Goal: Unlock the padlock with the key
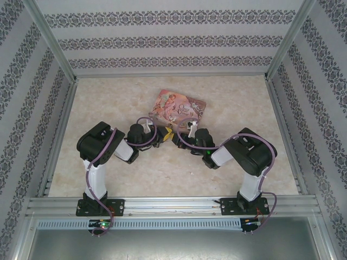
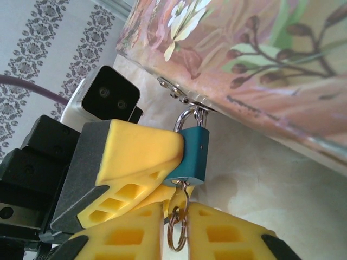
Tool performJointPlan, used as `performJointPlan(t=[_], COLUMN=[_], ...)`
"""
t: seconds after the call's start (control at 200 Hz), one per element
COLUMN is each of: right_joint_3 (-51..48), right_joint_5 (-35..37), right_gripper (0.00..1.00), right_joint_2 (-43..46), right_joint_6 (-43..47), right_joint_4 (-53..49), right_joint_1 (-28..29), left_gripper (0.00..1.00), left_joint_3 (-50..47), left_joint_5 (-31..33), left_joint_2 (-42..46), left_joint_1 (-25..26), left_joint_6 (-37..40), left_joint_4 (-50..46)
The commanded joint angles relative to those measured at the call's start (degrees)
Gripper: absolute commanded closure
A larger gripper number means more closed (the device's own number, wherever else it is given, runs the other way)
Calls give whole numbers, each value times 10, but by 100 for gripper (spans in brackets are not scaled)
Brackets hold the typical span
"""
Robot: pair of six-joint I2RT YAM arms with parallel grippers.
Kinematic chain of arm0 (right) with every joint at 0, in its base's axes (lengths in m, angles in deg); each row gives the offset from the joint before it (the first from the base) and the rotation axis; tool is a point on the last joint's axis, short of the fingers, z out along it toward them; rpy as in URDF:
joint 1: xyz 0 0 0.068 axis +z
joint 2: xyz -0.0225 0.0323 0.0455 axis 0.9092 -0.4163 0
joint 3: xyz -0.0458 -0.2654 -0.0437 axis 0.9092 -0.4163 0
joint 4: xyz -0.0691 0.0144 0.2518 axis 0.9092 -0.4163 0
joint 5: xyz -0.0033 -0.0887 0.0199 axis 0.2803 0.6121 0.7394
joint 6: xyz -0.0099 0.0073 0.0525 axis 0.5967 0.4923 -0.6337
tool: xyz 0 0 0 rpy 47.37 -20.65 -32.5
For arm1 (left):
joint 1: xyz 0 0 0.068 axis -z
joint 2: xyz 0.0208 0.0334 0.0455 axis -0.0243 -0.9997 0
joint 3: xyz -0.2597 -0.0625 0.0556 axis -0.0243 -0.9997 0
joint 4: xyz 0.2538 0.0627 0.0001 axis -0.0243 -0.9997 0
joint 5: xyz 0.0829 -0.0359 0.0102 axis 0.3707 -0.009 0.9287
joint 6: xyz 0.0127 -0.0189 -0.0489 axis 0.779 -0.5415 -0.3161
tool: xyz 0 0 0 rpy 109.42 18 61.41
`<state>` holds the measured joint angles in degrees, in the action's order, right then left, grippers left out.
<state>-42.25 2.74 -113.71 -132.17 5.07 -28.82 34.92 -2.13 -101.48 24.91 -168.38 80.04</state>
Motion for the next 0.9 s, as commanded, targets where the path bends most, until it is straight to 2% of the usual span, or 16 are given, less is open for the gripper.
performJointPlan(t=[0.0,0.185,0.335,0.455,0.57,0.739,0.784,0.894], right_joint_3=[-16,-47,-50,-24,0,16,18,30], right_joint_5=[6,34,72,116,154,191,202,229], right_gripper=[77,69,63,62,62,62,59,58], right_joint_2=[38,108,203,276,321,340,341,345], right_joint_6=[24,89,195,326,452,657,713,804], right_joint_4=[6,-54,-169,-288,-357,-400,-408,-427], right_joint_1=[-6,-8,6,36,69,110,118,125], left_gripper=[91,91,93,97,99,99,99,100], left_joint_3=[-2,-4,-7,-11,-14,-14,-17,-31], left_joint_5=[12,20,36,48,57,57,58,74], left_joint_2=[34,79,127,161,184,202,206,221], left_joint_1=[8,19,26,32,40,56,60,70], left_joint_6=[0,-9,-13,-21,-36,-60,-66,-87], left_joint_4=[-14,-87,-170,-228,-251,-248,-247,-245])
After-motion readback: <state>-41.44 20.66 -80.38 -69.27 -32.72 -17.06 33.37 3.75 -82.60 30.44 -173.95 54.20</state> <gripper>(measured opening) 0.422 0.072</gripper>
